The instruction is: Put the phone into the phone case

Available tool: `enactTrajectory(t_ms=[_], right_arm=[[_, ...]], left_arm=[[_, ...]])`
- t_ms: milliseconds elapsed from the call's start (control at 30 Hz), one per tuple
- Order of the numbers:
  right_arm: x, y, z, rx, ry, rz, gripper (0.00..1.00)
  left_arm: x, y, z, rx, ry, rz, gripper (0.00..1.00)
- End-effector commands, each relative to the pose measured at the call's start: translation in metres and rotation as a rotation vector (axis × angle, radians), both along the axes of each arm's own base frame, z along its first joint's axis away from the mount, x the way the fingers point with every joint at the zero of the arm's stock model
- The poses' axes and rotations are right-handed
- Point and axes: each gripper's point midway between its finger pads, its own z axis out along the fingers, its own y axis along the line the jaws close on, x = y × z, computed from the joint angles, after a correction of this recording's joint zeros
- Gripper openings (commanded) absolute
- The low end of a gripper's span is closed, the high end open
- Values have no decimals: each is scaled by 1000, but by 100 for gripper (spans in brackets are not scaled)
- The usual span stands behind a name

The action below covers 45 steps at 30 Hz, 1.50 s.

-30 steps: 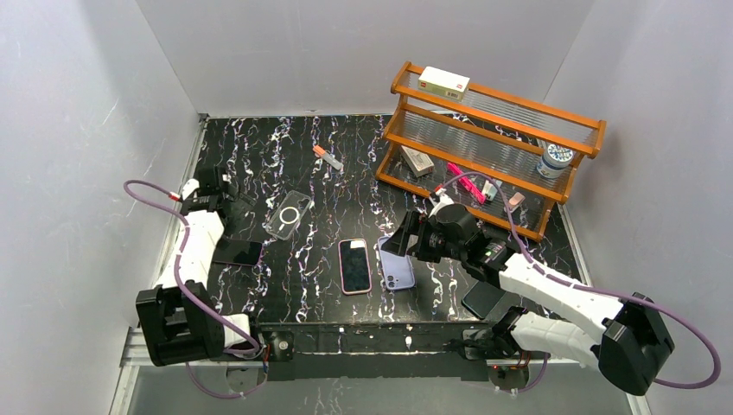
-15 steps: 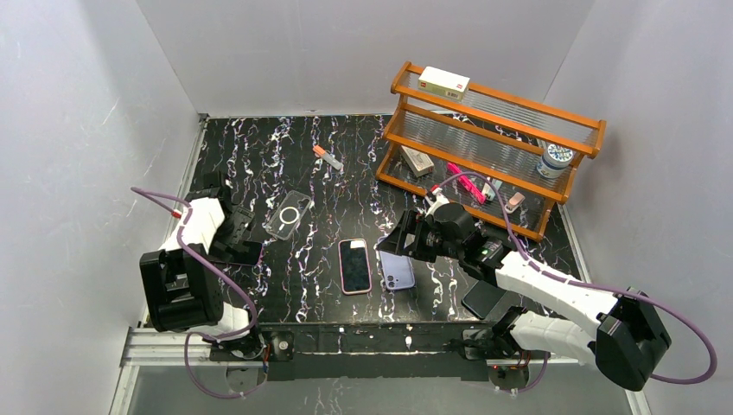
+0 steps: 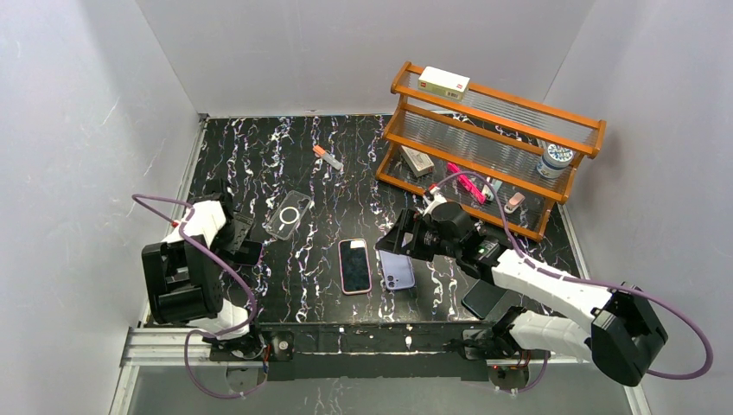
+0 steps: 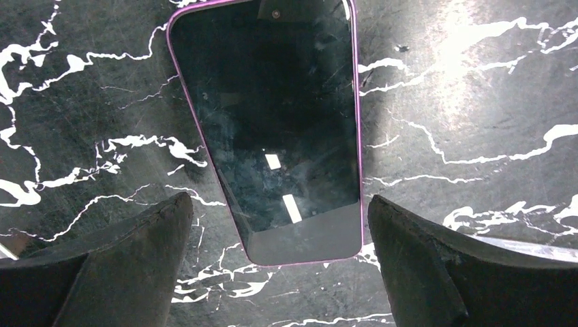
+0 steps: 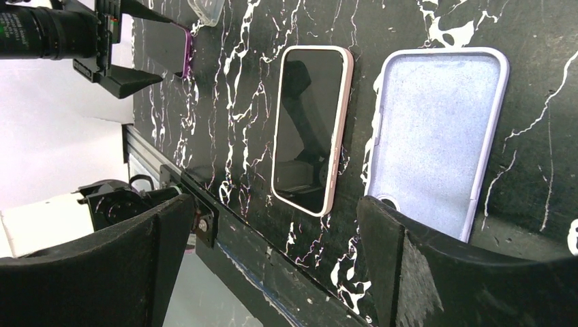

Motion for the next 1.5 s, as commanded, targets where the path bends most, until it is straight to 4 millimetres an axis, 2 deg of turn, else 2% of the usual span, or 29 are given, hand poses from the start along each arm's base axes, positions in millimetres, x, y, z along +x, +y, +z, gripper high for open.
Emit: enactTrajectory(t_ms=[0,233,433,600,833,1067,1333,1467], right_arm=[[6,9,10,46,-42,21,96],[8,16,8,48,-35,41,96],[10,23,6,53,-34,64,97],[10,28,2,49,-8,82,97],[9,26,-1,43,1,76,97],[11,30,-4,47,29,69,97],[6,44,3,79,49,126,95],[4,60,9,111,44,181,93]], left_arm=[[-4,5,-11,10,48,32,98],[-3,0,-18,-25,79,18,97],[-5,0,-15,-15,51,22,87],[-21,-10,-21,-58,73,30,77],[-31,-22,-19,-106,71,-29,64],[-50,-47,-23,-217,67,-73,54],[-56,-71,-16,-261,25,-139,53],[-58,-94,-16,-276,23,-195,52]])
